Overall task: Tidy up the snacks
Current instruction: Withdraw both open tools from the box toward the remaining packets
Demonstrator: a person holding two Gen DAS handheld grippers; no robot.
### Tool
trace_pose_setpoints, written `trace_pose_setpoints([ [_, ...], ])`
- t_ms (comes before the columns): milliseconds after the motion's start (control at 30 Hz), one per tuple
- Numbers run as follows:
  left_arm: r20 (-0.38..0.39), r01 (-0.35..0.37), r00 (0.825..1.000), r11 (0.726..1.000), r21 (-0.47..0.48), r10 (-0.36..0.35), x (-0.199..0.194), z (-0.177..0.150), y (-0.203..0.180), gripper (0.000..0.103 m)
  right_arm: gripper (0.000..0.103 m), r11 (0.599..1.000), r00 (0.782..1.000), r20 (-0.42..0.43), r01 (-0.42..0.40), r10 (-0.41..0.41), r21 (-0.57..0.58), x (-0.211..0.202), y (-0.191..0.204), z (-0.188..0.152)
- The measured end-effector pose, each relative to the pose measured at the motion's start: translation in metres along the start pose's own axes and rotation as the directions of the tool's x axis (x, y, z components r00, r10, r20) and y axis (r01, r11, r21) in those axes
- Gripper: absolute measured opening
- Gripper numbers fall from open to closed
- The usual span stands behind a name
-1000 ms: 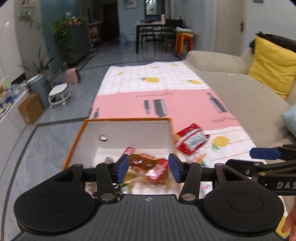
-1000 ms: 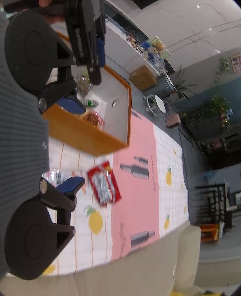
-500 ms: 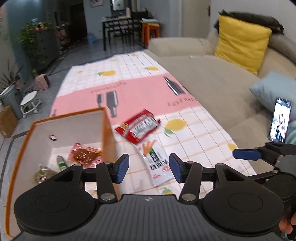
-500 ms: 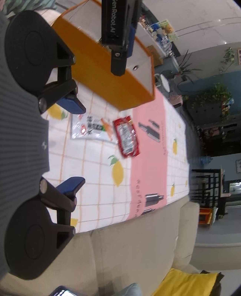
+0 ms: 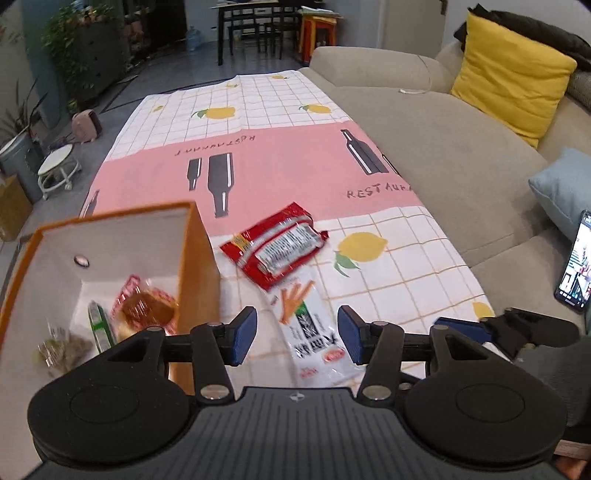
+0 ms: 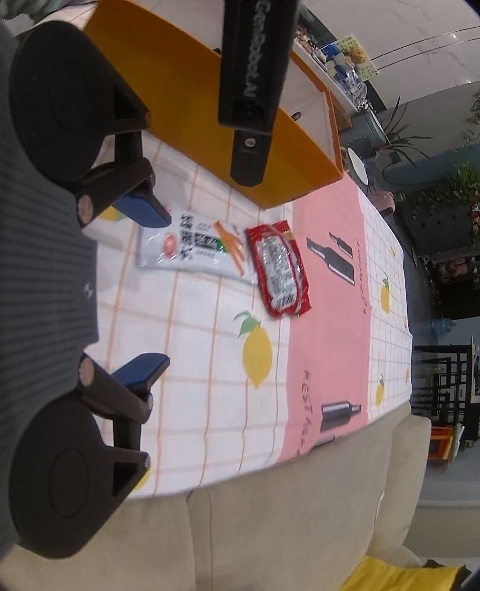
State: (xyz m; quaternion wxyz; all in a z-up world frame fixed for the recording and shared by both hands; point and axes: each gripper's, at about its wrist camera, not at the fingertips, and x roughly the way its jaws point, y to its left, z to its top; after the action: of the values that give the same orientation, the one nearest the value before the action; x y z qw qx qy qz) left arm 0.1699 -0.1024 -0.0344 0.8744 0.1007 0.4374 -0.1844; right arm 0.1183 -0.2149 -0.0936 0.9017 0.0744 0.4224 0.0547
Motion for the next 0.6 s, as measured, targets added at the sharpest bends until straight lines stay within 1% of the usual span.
trace_pose_setpoints([
  [100,-0.001,-0.008,1.0,0.999,0.05,0.008,0.0,0.011,0.008,0.06,0.075,1.0,1.0,-0.014,-0.02,0.02,0.007,0.022,0.008,0.011],
  [233,0.017,-0.015,1.0,0.996,0.083,0.014,-0.001,0.022,0.018,0.06,0.075,0.999,0.999,-0.036,-0.028,0.027,-0.016,0.048,0.025,0.022],
  [467,0.048,-0.021,0.999,0.996,0.086,0.017,0.0,0.029,0.036,0.059,0.076,0.994,0.997,-0.077,0.023,-0.031,-0.103,0.088,0.051,0.029],
  [533,0.05,-0.026,0.998,0.996,0.086,0.022,0.002,0.03,0.04,0.059,0.076,0.995,0.996,-0.085,0.023,-0.031,-0.102,0.095,0.052,0.03],
  [600,0.055,-0.015,0.998,0.996,0.084,0.01,0.005,0.032,0.044,0.059,0.077,0.994,0.994,-0.101,0.031,-0.041,-0.104,0.103,0.052,0.031],
])
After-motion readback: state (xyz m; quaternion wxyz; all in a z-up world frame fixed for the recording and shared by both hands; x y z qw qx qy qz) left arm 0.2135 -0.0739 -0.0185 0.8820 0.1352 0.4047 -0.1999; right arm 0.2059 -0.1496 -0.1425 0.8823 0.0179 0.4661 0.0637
